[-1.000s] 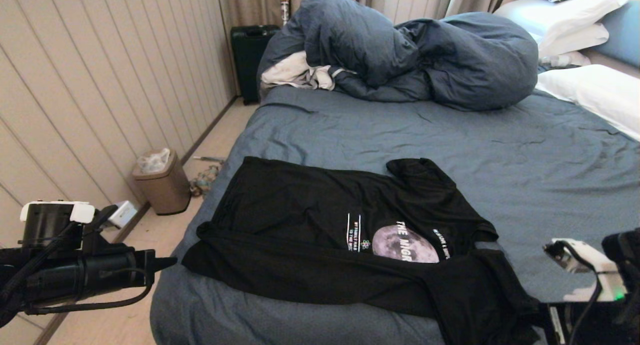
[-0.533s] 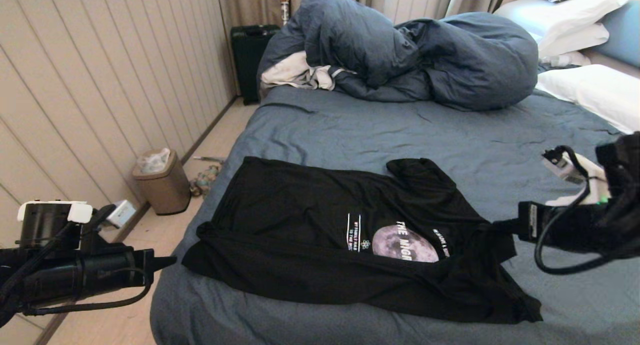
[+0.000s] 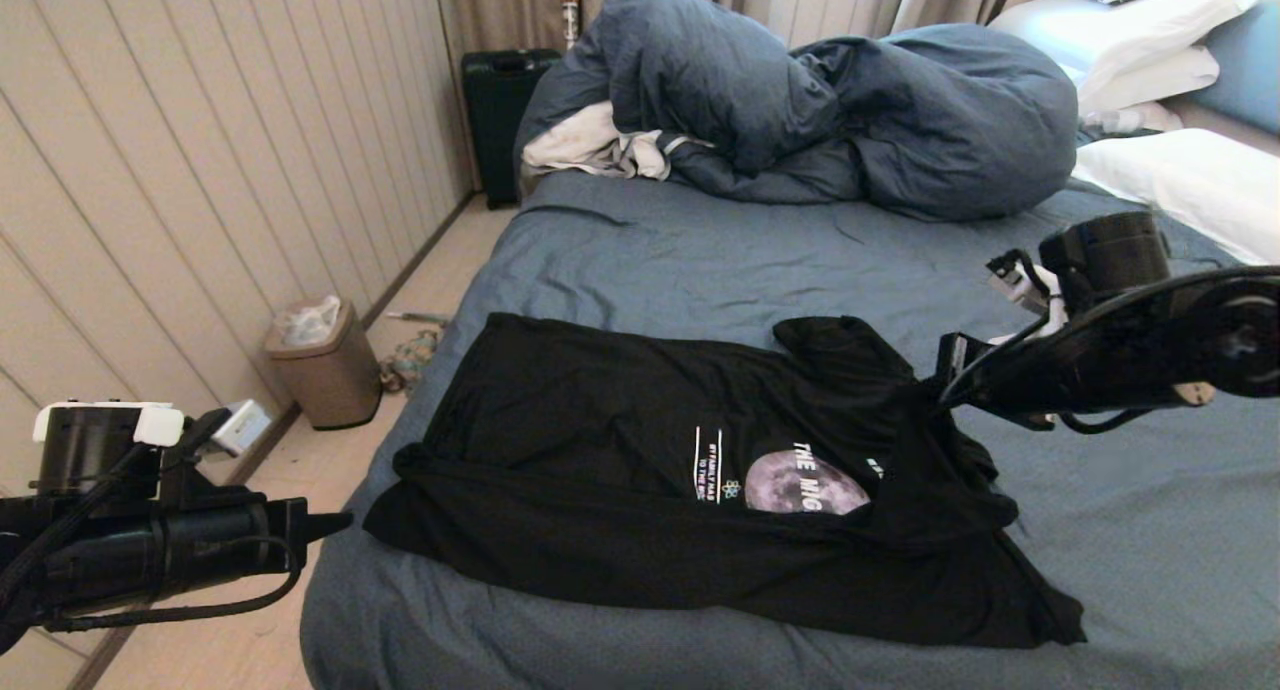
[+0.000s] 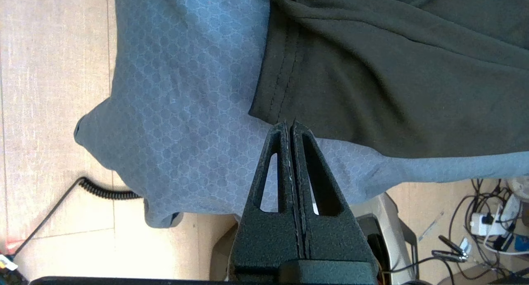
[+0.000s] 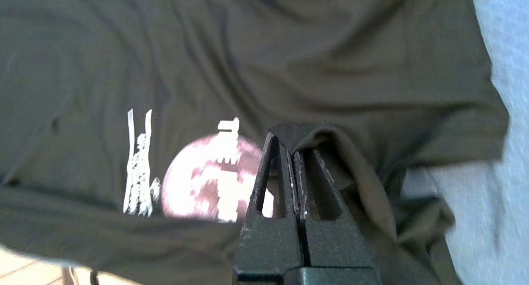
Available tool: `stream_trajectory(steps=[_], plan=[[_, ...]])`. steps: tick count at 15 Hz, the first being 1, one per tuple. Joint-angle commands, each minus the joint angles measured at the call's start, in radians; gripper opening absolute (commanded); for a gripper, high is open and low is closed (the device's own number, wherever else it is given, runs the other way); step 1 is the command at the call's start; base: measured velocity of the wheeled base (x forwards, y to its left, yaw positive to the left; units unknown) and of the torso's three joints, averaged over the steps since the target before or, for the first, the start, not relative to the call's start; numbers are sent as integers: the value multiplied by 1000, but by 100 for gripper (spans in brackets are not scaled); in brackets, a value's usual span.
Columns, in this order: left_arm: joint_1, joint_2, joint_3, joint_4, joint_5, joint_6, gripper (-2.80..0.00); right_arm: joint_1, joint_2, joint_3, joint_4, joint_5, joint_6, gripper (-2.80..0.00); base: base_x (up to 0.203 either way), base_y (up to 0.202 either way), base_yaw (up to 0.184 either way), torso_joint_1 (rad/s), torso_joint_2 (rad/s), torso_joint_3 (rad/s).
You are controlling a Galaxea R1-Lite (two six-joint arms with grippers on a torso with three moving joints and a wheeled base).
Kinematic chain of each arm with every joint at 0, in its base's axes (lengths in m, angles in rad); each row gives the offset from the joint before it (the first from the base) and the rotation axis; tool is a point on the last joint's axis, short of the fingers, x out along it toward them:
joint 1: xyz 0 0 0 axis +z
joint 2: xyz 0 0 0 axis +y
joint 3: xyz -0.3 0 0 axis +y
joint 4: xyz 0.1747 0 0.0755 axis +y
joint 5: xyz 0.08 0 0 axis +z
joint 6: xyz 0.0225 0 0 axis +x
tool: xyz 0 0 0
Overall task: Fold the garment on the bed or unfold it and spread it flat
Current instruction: Fold the black T-shirt
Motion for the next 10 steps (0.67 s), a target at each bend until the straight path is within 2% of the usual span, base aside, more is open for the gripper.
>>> stream_trajectory(steps=[1,3,4,7,10], plan=[[0,1,0,-3,-2,-1,-280,5,79,-43,3,-3,3,-280,0,0,0,0,0,0],[0,1,0,-3,-2,-1,-280,25,125,-93,7,-29,10,-280,0,0,0,0,0,0],[0,1,0,-3,-2,-1,-280,38,147,-119,7,-66,14,0,0,0,0,0,0,0],[0,1,1,-3,-2,-2,-280,72,193,-181,9,-103,17,0,0,0,0,0,0,0],[0,1,3,-3,-2,-1,-280,74,136,-155,10,-107,20,0,0,0,0,0,0,0]])
